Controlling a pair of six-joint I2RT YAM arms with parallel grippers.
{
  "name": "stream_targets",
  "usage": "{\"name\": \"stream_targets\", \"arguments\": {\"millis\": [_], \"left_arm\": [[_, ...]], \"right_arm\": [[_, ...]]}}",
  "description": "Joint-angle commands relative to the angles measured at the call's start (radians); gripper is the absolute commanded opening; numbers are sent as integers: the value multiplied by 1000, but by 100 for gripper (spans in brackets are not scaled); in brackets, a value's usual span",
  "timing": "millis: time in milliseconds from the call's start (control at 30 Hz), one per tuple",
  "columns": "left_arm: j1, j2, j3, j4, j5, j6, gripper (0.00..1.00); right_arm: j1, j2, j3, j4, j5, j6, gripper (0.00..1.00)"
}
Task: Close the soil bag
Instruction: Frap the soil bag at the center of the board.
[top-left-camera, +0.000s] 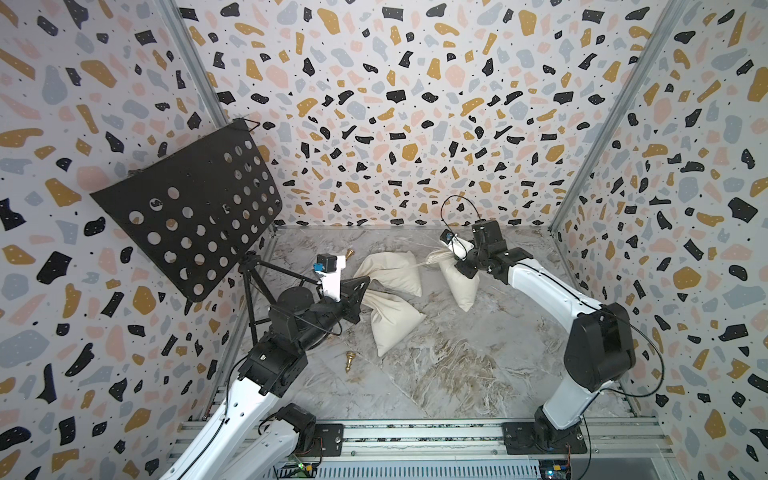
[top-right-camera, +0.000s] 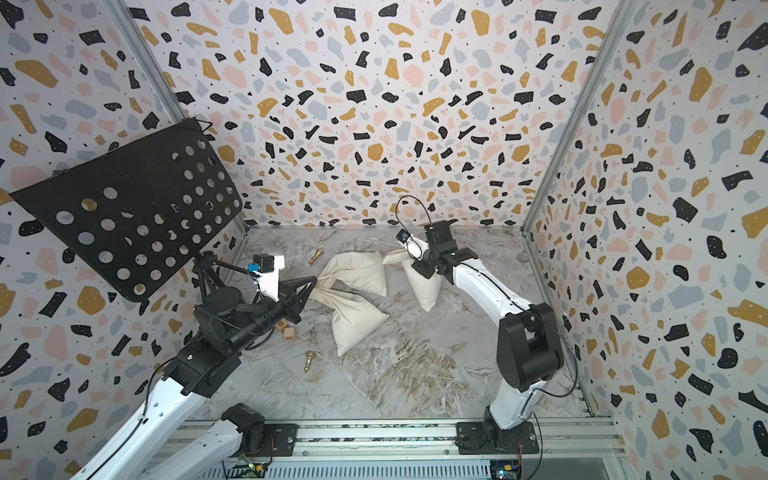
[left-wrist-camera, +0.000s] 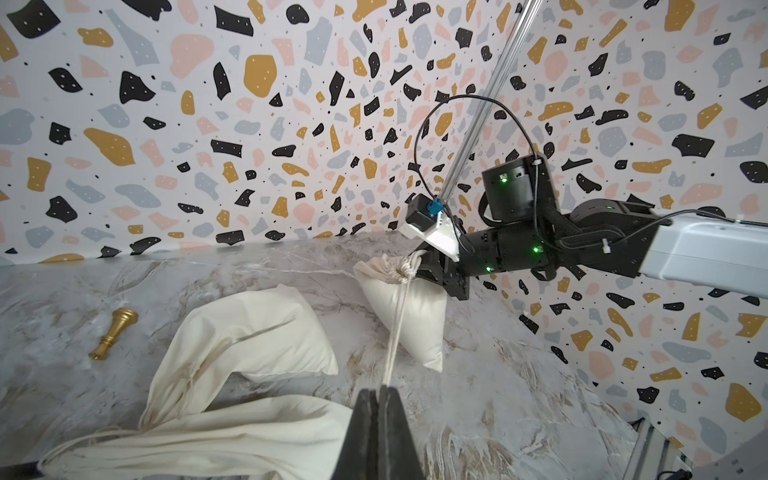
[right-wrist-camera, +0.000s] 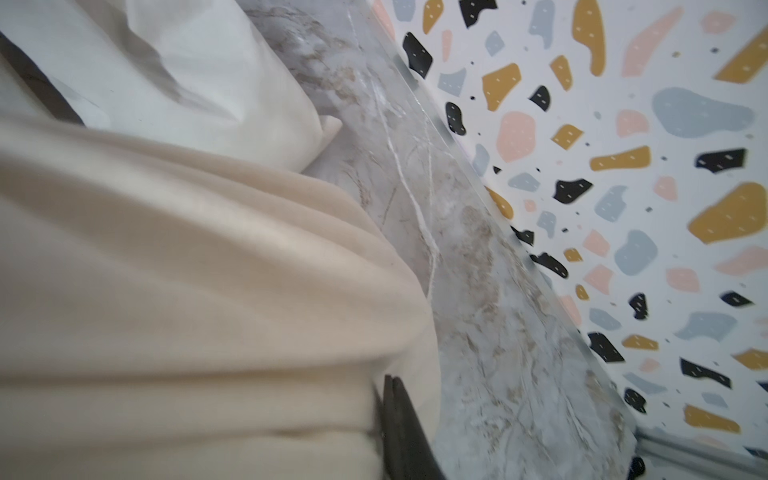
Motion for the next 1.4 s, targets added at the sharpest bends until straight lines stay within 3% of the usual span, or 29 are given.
{"name": "stream_targets", "arguments": {"millis": [0, 233, 400, 733, 1067, 1267, 1367], "left_arm": [[13, -36, 13, 274, -107, 10, 0], [15, 49, -24, 249, -231, 66, 0], [18, 95, -55, 270, -252, 61, 0], [30, 104, -45, 279, -218, 54, 0], [32, 97, -48, 284, -205, 51, 0], [36, 86, -48, 285, -201, 50, 0], [39, 68, -47, 285, -202, 47, 0]], "right_arm": [[-107, -32, -37, -53, 225, 48, 18], [0, 18, -133, 29, 1, 56, 39], [46, -62, -160, 96, -134, 51, 55], [167, -168, -176, 222, -394, 73, 70], [255, -21, -9, 146, -515, 53, 69], [278, 74, 102, 46, -549, 34, 58], [279, 106, 115, 37, -519, 22, 41]]}}
